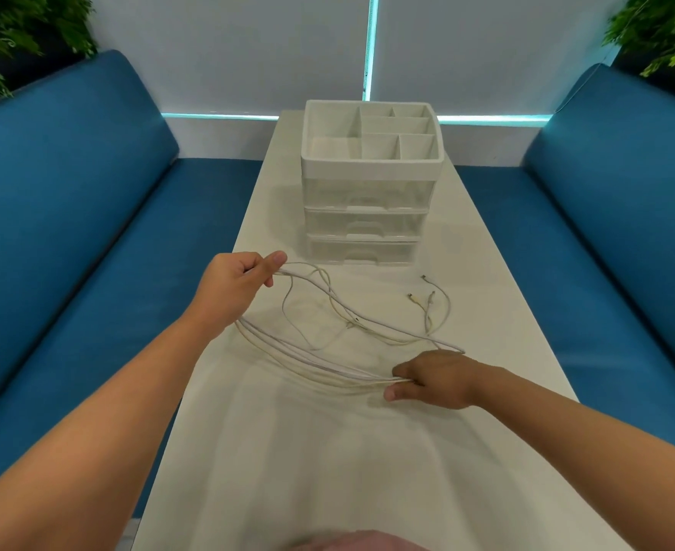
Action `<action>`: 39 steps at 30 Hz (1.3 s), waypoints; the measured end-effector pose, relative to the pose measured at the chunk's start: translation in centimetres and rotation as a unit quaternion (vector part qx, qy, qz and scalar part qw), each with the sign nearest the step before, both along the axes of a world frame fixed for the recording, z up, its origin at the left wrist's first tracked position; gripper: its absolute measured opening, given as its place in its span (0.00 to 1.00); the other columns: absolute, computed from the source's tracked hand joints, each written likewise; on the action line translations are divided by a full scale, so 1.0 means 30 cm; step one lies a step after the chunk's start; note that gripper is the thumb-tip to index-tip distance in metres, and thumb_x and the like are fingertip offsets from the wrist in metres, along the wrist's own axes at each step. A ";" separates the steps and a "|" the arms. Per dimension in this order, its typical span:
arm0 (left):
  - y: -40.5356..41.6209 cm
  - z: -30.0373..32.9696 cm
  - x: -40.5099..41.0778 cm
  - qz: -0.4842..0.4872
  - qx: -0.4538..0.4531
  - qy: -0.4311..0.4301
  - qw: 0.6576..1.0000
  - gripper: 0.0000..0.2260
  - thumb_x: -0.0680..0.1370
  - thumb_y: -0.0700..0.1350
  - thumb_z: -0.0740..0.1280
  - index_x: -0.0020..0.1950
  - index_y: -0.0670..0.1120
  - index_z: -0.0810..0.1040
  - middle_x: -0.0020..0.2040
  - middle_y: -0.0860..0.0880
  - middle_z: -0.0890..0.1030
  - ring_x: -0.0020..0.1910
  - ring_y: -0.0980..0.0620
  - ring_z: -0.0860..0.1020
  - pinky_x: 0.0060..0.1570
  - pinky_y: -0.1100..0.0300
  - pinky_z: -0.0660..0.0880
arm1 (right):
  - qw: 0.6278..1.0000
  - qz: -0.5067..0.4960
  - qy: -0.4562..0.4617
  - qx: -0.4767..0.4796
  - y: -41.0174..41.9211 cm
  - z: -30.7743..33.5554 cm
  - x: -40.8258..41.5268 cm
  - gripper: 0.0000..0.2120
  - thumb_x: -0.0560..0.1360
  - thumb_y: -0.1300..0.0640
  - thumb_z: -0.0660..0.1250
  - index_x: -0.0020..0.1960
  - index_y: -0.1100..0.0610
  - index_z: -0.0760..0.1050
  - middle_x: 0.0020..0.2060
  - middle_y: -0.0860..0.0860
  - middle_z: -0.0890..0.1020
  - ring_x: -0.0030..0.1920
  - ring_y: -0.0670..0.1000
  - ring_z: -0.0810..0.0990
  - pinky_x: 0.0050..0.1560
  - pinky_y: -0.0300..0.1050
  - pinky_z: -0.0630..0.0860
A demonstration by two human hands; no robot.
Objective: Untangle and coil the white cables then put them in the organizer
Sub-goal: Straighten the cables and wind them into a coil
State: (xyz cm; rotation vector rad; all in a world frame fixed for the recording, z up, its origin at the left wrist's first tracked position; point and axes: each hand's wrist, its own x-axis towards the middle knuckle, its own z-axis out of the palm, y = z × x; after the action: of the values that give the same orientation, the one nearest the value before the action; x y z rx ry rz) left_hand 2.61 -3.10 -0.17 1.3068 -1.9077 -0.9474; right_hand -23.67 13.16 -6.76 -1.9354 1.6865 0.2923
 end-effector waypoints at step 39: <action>0.079 -0.072 -0.022 0.012 0.036 0.066 0.997 0.23 0.78 0.58 0.67 0.34 0.40 0.76 0.21 0.56 0.62 0.22 0.57 0.60 0.23 0.68 0.58 | 0.943 -0.089 -0.322 -0.014 -0.117 0.419 0.226 0.17 0.75 0.46 0.69 0.62 0.49 0.77 0.54 0.46 0.83 0.55 0.47 0.81 0.59 0.45 0.77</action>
State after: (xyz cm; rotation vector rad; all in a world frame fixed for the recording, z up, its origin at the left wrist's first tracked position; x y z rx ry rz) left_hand 1.94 -0.72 -2.32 1.2738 -1.7680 -1.0718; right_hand -16.88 9.66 5.80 -1.6276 1.3980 -0.3992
